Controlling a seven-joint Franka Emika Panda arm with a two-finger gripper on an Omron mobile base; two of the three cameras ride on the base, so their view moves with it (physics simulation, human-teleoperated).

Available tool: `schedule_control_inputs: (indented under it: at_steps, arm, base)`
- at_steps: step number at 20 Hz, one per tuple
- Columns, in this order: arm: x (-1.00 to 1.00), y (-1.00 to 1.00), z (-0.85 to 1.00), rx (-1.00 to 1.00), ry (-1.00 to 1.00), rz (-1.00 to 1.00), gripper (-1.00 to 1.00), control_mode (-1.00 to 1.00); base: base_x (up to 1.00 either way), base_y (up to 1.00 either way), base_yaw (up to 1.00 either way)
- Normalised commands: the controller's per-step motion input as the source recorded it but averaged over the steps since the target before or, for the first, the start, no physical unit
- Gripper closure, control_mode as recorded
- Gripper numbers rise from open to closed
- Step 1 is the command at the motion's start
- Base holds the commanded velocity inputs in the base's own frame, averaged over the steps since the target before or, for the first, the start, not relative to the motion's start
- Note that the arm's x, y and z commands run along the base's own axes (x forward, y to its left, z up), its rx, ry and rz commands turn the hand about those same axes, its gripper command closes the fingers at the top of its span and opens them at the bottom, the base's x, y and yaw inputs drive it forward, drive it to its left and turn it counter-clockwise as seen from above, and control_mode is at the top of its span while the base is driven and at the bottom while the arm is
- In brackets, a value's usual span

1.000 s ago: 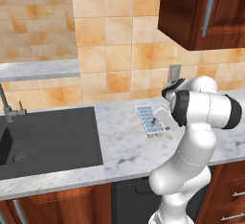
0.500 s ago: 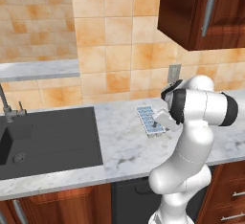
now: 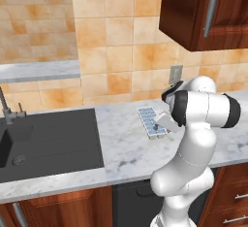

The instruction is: The ice cube tray has been filled with water. Take the tray and place it in the freezer to make ice. Close the freezer door after placing the tray.

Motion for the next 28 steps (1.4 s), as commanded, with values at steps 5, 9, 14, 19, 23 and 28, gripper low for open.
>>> schedule_control_inputs:
  at_steps: [5,9,14,19,23,28]
  arm:
    - [0.29,0.26,-0.19,0.00,-0.04,0.04,1.00,-1.00]
    - [0.31,0.19,-0.13,0.00,0.00,0.00,1.00,-1.00]
    - [0.01,0.01,-0.10,0.00,-0.04,0.00,1.00,-1.00]
    - [-0.38,0.02,-0.01,0.00,-0.12,0.00,1.00,-1.00]
    - [-0.58,0.00,0.81,0.00,-0.02,0.00,1.00,-1.00]
    - [-0.49,0.00,1.00,0.01,0.02,-0.02,1.00,-1.00]
  base:
    - [0.00,0.00,0.00]
    - [0.00,0.00,0.00]
    - [0.00,0.00,0.00]
    - [0.00,0.00,0.00]
    - [0.00,0.00,0.00]
    - [0.00,0.00,0.00]
